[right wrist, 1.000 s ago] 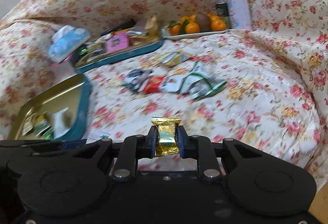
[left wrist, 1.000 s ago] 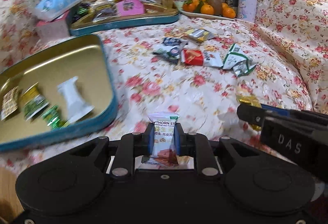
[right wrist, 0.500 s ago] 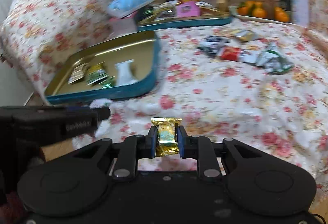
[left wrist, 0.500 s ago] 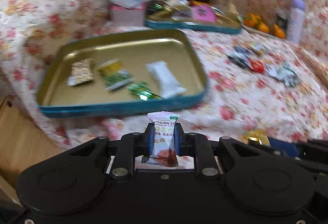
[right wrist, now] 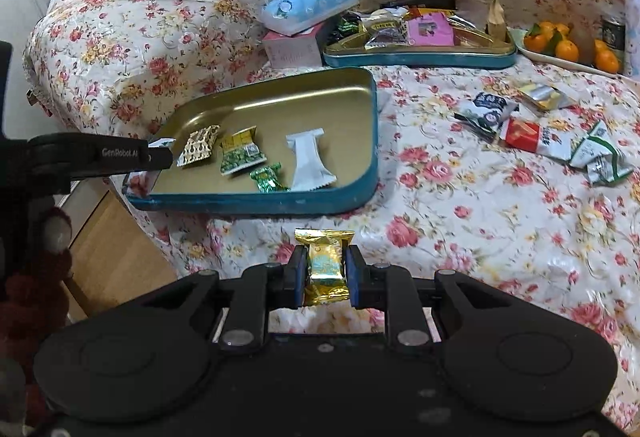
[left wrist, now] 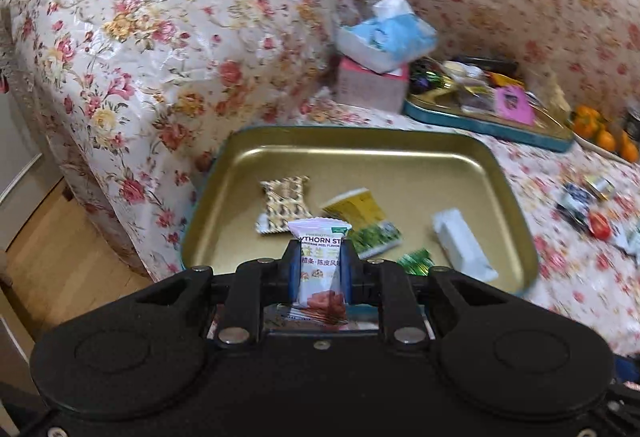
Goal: Organize snacks
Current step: 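Carry both snacks over the teal tray and open both tools to drop them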
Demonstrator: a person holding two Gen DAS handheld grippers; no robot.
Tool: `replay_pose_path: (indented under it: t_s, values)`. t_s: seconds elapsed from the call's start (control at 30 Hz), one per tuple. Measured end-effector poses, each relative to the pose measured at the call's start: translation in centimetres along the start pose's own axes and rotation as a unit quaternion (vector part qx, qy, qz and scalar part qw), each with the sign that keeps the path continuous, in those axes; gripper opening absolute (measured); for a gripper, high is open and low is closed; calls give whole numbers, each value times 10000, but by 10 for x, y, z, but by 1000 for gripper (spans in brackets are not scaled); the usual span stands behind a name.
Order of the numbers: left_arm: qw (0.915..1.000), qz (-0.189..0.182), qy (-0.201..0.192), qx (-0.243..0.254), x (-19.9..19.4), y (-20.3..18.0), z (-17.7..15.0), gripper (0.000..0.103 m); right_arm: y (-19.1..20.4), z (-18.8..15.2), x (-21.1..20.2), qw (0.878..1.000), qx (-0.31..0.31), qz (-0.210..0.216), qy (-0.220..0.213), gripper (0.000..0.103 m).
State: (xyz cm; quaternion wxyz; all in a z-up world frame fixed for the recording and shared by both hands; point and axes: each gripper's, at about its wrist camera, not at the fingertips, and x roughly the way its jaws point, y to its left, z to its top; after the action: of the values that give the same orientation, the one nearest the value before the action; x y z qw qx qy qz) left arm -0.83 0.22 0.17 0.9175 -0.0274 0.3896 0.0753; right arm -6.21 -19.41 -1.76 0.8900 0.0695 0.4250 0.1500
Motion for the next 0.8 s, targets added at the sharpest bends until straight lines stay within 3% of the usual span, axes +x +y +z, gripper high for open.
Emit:
replay_pose_path:
  t_s: [0.37,0.8]
  values:
    - [9988,74,438,-189,39,15,10,26,6,26,14,9999,-35,22,-97,22]
    - [9978,-50,616,-220,62,28,16,28,17,68,61,9989,-247,-307,-265,22]
